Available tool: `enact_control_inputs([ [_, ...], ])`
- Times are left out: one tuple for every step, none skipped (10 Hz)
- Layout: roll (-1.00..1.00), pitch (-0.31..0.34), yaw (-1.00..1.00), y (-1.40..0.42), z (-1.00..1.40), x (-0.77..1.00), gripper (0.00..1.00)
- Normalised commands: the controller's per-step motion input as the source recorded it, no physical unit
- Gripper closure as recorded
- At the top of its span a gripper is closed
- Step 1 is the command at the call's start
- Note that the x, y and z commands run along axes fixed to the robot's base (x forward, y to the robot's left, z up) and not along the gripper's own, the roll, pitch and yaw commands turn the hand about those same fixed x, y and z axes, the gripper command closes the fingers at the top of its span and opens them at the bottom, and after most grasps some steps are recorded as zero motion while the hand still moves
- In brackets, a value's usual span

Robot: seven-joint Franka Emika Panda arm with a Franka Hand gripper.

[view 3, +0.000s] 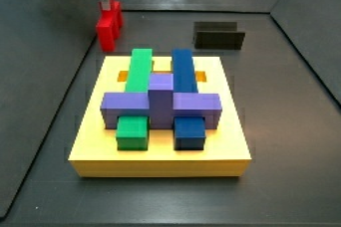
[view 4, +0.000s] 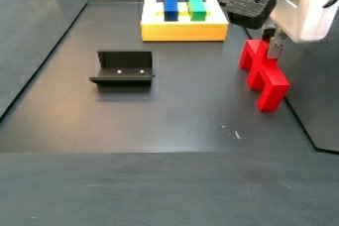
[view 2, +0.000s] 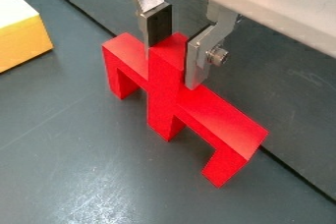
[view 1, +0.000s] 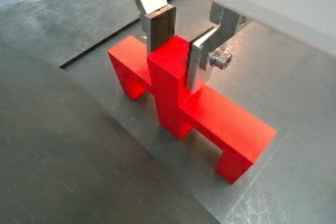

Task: Pick up the red object. Move up. Move to above the board. Insert the red object.
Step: Pick up the red object.

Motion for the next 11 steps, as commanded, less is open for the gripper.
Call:
enact_control_inputs([
  [0.00, 0.000, 0.00, 0.00, 0.00, 0.00, 1.00],
  [0.00, 0.000, 0.00, 0.00, 0.00, 0.00, 1.00],
  [0.00, 0.000, 0.00, 0.00, 0.00, 0.00, 1.00],
  [0.00, 0.000, 0.00, 0.00, 0.00, 0.00, 1.00],
  [0.00, 0.000, 0.00, 0.00, 0.00, 0.00, 1.00],
  [0.00, 0.000, 0.00, 0.00, 0.00, 0.00, 1.00],
  [0.00, 0.000, 0.00, 0.00, 0.00, 0.00, 1.00],
  [0.00, 0.000, 0.00, 0.00, 0.00, 0.00, 1.00],
  [0.00, 0.000, 0.00, 0.00, 0.00, 0.00, 1.00],
  [0.00, 0.000, 0.00, 0.00, 0.00, 0.00, 1.00],
  [0.00, 0.000, 0.00, 0.00, 0.00, 0.00, 1.00],
])
